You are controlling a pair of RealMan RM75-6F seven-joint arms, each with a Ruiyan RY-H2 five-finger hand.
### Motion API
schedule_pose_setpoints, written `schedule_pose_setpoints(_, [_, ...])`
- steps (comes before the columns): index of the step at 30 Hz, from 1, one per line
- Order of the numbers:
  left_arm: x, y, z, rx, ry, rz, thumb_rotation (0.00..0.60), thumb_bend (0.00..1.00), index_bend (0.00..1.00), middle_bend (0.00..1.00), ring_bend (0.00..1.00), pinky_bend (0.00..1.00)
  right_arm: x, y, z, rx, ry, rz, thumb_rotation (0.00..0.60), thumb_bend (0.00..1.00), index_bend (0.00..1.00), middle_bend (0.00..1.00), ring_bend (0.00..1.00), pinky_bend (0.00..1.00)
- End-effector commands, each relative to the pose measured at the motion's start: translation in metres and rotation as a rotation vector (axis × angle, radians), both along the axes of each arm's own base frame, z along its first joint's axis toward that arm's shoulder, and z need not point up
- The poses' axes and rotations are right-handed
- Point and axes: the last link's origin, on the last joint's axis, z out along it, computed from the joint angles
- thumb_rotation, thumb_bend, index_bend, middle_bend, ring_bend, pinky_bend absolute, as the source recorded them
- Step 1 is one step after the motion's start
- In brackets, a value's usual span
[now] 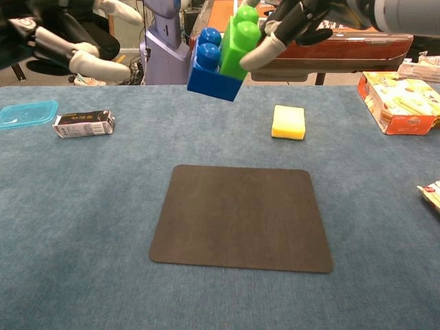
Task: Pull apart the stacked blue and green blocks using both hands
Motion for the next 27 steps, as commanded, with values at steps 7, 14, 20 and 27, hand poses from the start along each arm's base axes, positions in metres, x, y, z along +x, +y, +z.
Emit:
schedule_pose_setpoints(7, [0.021, 0.007, -0.013, -0.072, -0.094, 0.028, 0.600, 0.01, 0.23, 1.00, 1.00, 1.00, 0.011, -0.005, -0.008, 0.046, -0.088, 0.003, 0.600, 0.43, 0.65, 1.00, 1.00, 1.00])
schedule_pose_setpoints(14, [0.019, 0.011, -0.023, -0.083, -0.092, 0.060, 0.600, 0.01, 0.21, 1.00, 1.00, 1.00, 0.009, -0.008, -0.013, 0.084, -0.162, -0.017, 0.600, 0.43, 0.65, 1.00, 1.00, 1.00])
schedule_pose_setpoints(20, [0.014, 0.015, -0.028, -0.091, -0.078, 0.086, 0.600, 0.01, 0.20, 1.00, 1.00, 1.00, 0.006, -0.010, -0.015, 0.125, -0.190, -0.028, 0.600, 0.43, 0.65, 1.00, 1.00, 1.00])
schedule_pose_setpoints(27, [0.011, 0.020, -0.032, -0.072, -0.071, 0.107, 0.600, 0.01, 0.25, 1.00, 1.00, 1.00, 0.006, -0.011, -0.017, 0.153, -0.202, -0.029, 0.600, 0.43, 0.65, 1.00, 1.00, 1.00])
